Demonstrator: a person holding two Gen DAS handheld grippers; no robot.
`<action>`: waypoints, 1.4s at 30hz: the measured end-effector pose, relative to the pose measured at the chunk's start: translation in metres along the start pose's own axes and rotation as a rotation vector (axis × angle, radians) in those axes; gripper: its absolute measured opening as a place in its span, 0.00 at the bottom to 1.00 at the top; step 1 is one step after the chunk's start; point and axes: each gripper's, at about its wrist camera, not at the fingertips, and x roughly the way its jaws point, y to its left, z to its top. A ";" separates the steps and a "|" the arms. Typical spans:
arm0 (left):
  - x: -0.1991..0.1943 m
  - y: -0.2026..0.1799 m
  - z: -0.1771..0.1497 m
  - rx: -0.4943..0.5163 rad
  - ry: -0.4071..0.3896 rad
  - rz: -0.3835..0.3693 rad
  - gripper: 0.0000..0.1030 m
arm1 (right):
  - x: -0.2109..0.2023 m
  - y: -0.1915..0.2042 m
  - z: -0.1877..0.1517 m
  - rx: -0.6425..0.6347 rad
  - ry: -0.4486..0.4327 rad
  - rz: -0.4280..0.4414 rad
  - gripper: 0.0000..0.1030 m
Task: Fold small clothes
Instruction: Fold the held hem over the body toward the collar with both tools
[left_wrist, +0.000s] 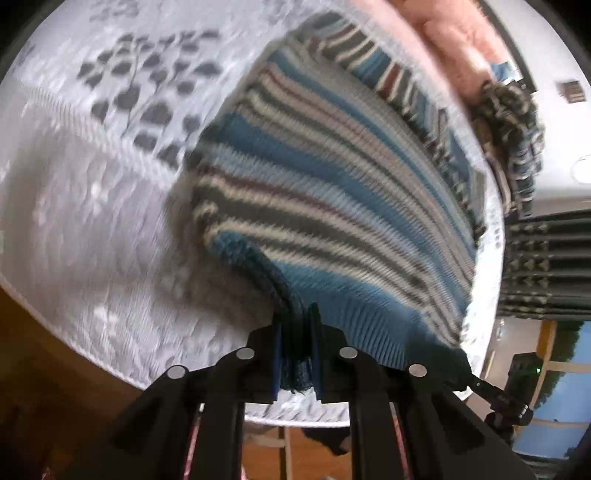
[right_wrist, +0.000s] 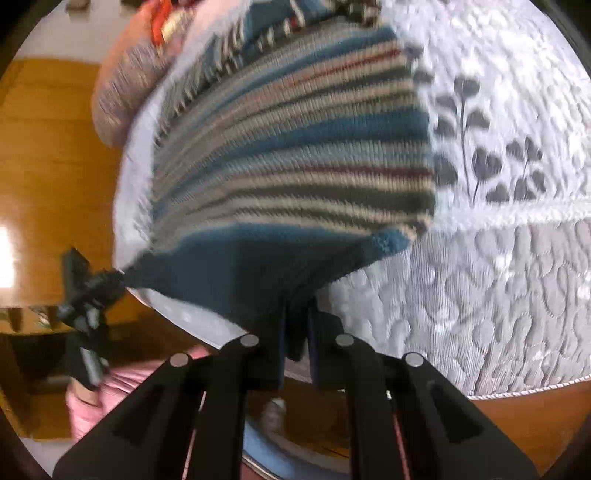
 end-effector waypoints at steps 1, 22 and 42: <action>-0.002 -0.001 0.006 0.001 -0.015 -0.010 0.12 | -0.007 -0.001 0.005 0.001 -0.017 0.009 0.08; 0.037 -0.007 0.111 -0.069 -0.147 -0.059 0.13 | 0.012 -0.010 0.139 0.121 -0.053 0.059 0.08; 0.034 0.023 0.146 -0.168 -0.131 -0.178 0.43 | 0.019 -0.060 0.172 0.224 -0.032 0.006 0.35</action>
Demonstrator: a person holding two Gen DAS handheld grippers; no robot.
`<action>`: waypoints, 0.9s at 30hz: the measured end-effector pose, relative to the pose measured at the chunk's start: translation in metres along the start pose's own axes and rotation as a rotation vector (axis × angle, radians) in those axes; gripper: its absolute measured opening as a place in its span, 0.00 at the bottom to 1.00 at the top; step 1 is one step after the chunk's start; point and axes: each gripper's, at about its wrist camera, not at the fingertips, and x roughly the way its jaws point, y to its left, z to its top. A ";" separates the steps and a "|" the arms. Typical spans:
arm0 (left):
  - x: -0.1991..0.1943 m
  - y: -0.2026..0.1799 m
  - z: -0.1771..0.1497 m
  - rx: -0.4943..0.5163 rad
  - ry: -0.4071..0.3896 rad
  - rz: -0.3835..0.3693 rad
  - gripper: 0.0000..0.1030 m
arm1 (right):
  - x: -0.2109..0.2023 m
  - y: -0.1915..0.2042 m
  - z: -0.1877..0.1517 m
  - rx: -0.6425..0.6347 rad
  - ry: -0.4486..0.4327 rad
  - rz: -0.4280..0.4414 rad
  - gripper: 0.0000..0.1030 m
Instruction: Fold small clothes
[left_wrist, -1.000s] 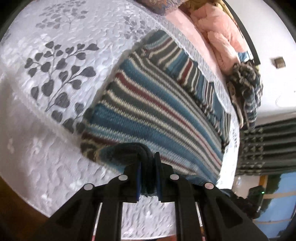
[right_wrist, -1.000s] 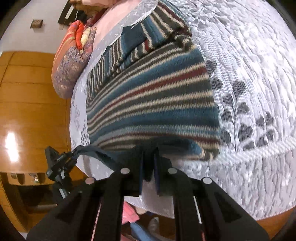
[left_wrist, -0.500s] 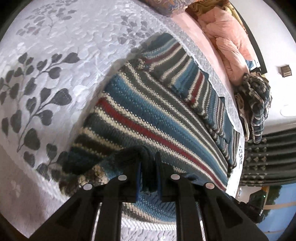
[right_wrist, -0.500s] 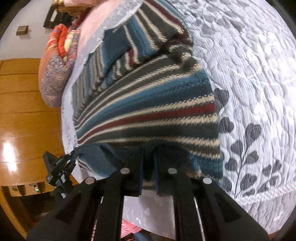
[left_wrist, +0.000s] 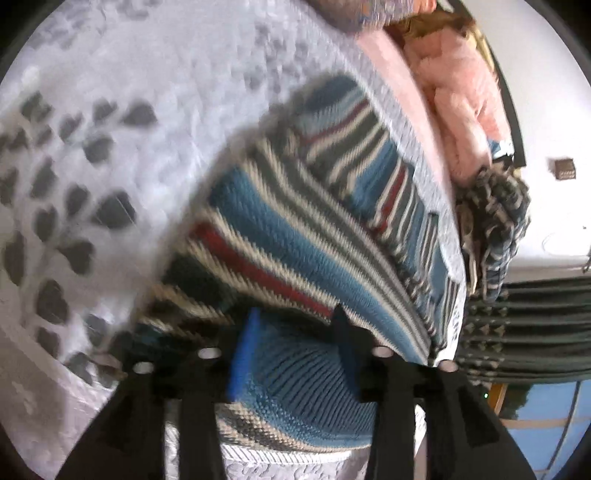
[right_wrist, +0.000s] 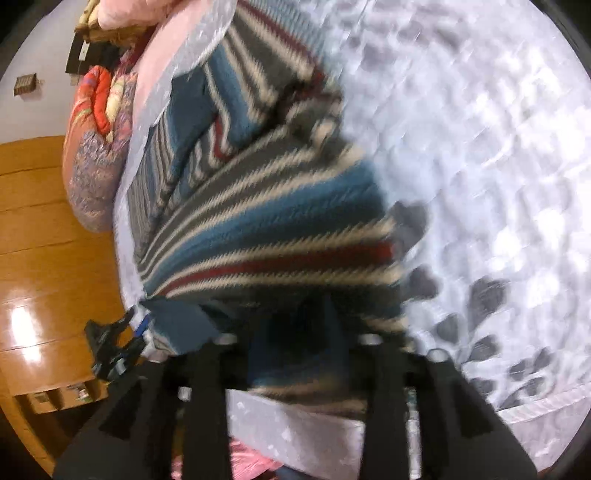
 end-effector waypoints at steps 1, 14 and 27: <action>-0.005 0.002 0.002 -0.005 -0.010 -0.005 0.43 | -0.006 -0.003 0.001 -0.001 -0.013 -0.005 0.35; 0.012 -0.075 -0.025 0.512 -0.024 0.250 0.58 | -0.016 0.049 -0.010 -0.362 -0.063 -0.115 0.42; 0.059 -0.072 -0.040 0.611 0.076 0.383 0.63 | 0.041 0.052 -0.017 -0.478 0.076 -0.238 0.51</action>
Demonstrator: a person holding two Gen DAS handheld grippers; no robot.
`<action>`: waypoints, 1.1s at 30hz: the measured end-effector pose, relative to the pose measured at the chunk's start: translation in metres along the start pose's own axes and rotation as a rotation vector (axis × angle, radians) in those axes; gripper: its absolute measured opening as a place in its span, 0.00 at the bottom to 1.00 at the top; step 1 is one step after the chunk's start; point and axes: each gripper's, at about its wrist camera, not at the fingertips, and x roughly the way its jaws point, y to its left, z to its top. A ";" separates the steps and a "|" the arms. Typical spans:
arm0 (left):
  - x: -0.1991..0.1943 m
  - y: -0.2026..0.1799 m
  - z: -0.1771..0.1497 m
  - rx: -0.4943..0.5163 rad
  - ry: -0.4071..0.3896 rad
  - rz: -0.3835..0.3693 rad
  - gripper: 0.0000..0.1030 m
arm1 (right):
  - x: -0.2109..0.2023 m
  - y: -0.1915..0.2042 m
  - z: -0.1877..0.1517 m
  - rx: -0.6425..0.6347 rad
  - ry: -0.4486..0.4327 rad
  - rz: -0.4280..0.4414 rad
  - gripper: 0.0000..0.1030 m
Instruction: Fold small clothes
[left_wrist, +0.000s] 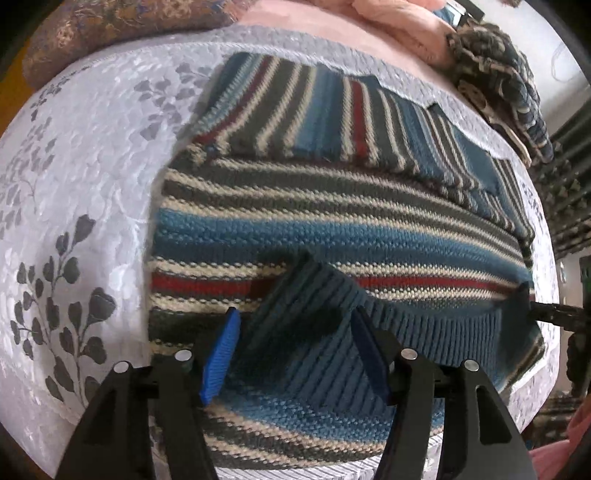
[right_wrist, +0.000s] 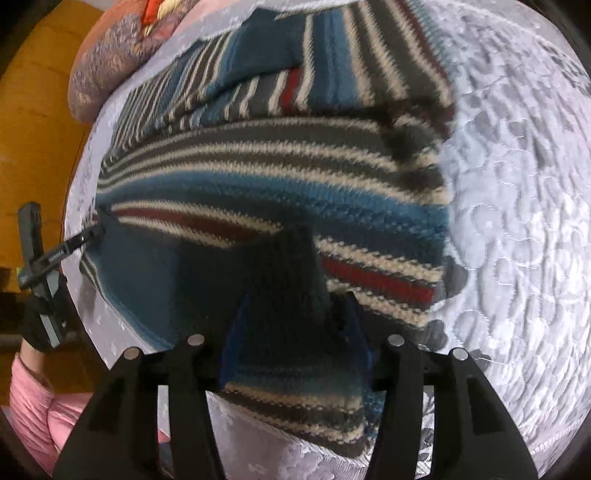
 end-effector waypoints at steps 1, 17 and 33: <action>0.003 -0.004 0.000 0.022 0.010 0.018 0.66 | 0.003 0.003 0.000 -0.012 0.009 -0.010 0.51; -0.010 -0.017 -0.002 0.086 -0.025 0.032 0.19 | -0.027 0.016 0.003 -0.032 -0.064 0.054 0.08; -0.087 -0.025 0.033 0.007 -0.335 -0.002 0.17 | -0.094 0.005 0.022 0.060 -0.281 0.151 0.08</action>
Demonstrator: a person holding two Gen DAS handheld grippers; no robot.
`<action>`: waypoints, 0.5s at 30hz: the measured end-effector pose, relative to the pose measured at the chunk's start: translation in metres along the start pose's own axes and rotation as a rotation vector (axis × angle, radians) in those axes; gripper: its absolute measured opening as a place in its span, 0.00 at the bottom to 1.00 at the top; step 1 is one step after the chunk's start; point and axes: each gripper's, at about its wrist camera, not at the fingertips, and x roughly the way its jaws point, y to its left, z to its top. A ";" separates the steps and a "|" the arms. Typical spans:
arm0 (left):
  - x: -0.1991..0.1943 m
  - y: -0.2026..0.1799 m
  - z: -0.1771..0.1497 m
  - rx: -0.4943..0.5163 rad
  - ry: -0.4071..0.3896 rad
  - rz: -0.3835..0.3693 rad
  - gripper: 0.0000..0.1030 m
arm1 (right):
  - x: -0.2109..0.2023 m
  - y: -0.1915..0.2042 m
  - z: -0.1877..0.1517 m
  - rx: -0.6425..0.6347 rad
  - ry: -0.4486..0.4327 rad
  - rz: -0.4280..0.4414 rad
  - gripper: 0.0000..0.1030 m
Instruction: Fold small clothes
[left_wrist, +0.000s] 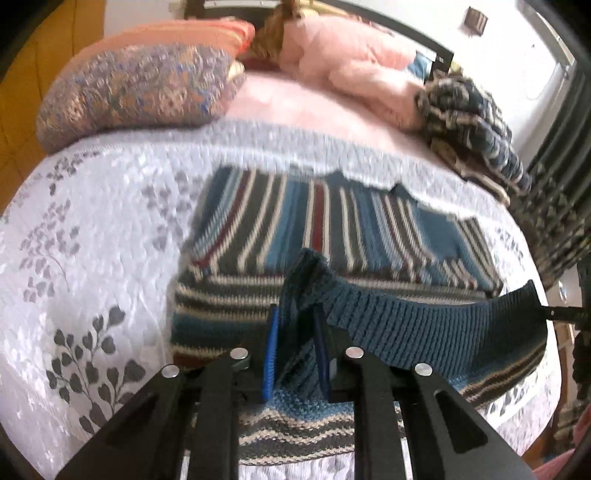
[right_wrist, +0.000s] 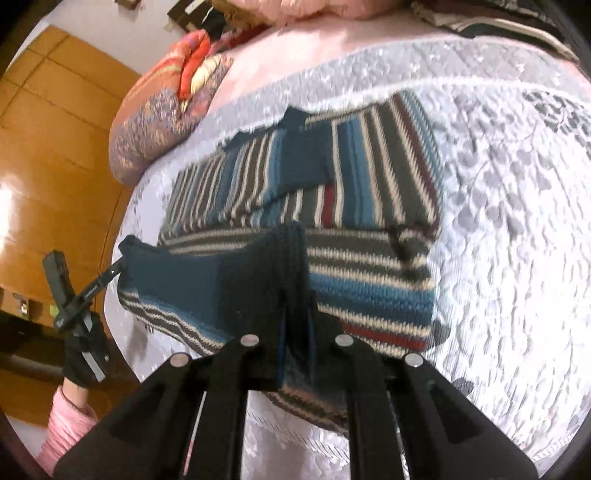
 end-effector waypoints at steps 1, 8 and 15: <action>0.000 -0.002 0.005 -0.005 -0.011 -0.003 0.17 | -0.001 0.000 0.004 0.005 -0.013 0.004 0.08; 0.002 -0.006 0.037 -0.057 -0.078 -0.023 0.17 | -0.021 0.005 0.033 -0.008 -0.087 -0.025 0.08; 0.011 -0.007 0.081 -0.137 -0.189 -0.075 0.17 | -0.031 0.015 0.088 -0.021 -0.195 -0.007 0.08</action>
